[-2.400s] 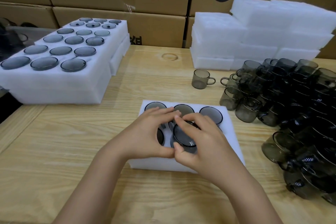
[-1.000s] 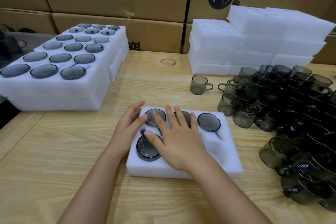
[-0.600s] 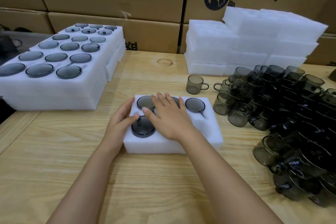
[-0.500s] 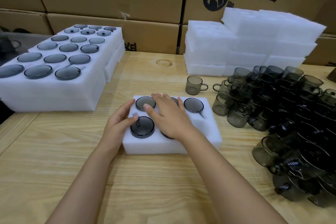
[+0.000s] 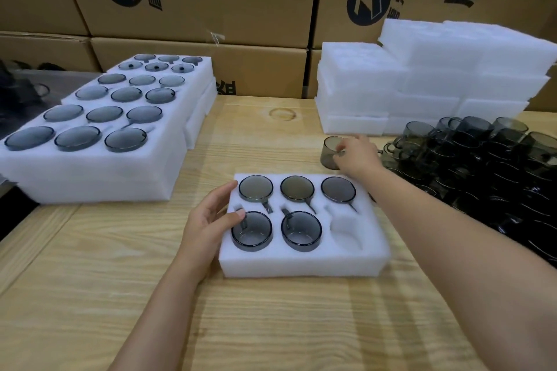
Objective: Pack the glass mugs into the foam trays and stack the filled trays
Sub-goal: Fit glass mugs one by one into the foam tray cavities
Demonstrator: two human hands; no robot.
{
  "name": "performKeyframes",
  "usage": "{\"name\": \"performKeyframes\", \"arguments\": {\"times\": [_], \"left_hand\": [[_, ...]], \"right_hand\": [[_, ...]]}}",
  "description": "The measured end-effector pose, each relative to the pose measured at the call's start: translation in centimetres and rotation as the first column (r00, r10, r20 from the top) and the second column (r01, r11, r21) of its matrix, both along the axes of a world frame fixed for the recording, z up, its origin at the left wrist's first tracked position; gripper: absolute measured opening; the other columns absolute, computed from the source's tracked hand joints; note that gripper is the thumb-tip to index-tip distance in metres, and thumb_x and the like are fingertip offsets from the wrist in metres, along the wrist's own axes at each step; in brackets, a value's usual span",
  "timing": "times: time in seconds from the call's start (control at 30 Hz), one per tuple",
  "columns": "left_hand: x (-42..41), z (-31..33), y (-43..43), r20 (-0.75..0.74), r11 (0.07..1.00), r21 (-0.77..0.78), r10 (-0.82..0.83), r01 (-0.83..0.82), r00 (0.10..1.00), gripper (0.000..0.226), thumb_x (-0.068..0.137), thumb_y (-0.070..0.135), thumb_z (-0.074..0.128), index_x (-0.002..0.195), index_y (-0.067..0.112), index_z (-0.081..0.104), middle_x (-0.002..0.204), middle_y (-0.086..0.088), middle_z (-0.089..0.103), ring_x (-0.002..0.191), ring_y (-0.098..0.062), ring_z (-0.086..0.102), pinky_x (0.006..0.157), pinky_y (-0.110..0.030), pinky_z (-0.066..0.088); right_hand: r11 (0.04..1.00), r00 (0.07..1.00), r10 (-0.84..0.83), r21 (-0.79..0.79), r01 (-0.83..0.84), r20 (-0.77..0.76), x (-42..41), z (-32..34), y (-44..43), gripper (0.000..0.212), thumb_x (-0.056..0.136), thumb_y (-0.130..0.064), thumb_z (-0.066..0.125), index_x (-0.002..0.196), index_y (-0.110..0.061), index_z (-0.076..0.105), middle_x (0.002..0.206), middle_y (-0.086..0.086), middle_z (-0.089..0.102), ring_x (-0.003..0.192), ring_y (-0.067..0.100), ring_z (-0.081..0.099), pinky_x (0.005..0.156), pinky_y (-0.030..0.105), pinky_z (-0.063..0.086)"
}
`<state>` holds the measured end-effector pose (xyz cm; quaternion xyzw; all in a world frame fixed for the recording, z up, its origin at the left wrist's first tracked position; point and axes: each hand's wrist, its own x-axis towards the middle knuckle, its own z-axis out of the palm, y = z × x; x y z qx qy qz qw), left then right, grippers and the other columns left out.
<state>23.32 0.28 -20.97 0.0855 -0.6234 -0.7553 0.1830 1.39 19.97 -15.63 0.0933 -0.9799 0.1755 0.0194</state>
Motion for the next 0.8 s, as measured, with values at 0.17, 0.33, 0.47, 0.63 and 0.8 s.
{"name": "performKeyframes", "arguments": {"times": [0.17,0.33,0.47,0.63,0.8], "left_hand": [[0.1,-0.2,-0.2,-0.012,1.0,-0.003,-0.002,0.002,1.0,0.055,0.068,0.01,0.066,0.122,0.017,0.061,0.119,0.001,0.069,0.105,-0.013,0.066,0.076,-0.021,0.053],[0.1,0.2,-0.2,-0.011,1.0,0.004,-0.013,0.013,1.0,0.048,0.073,0.015,0.063,0.121,0.015,0.062,0.12,-0.002,0.067,0.112,-0.02,0.062,0.085,-0.03,0.053],[1.2,1.9,0.2,-0.016,0.91,-0.415,-0.002,-0.005,1.0,0.049,0.077,0.026,0.061,0.125,0.019,0.058,0.133,0.01,0.058,0.126,-0.004,0.049,0.103,-0.026,0.039],[1.9,5.0,3.8,-0.24,0.414,-0.883,0.006,-0.22,0.971,0.061,0.08,0.039,0.057,0.136,0.017,0.049,0.143,0.005,0.045,0.135,-0.014,0.038,0.113,-0.042,0.025],[-0.2,5.0,10.3,-0.039,0.476,-0.879,-0.135,0.03,0.99,0.086,0.086,0.031,0.063,0.149,0.033,0.005,0.132,0.021,0.038,0.115,-0.001,0.033,0.105,-0.015,0.019]], "right_hand": [[0.999,1.0,0.023,0.037,-0.023,0.009,-0.4,0.6,-0.6,0.015,0.086,-0.011,0.058,0.093,-0.005,0.069,0.102,0.017,0.066,0.101,0.034,0.056,0.074,0.03,0.043],[0.982,0.986,0.063,-0.166,-0.088,-0.152,3.4,2.8,1.1,0.015,0.087,-0.011,0.059,0.09,-0.004,0.072,0.097,0.016,0.065,0.096,0.032,0.056,0.074,0.031,0.043],[0.958,0.955,0.019,-0.269,-0.102,-0.295,9.3,3.3,4.5,0.013,0.084,-0.011,0.064,0.095,-0.008,0.072,0.105,0.014,0.059,0.103,0.031,0.052,0.079,0.026,0.03],[0.934,0.943,0.045,-0.322,-0.157,-0.329,14.5,1.9,7.2,0.013,0.082,-0.008,0.067,0.095,-0.009,0.071,0.117,0.011,0.057,0.118,0.026,0.047,0.09,0.019,0.027],[0.788,0.888,0.179,-0.478,-0.387,-0.424,17.2,0.7,6.5,0.017,0.076,0.003,0.072,0.087,-0.009,0.071,0.112,0.001,0.056,0.112,0.022,0.053,0.098,0.021,0.035]]}}
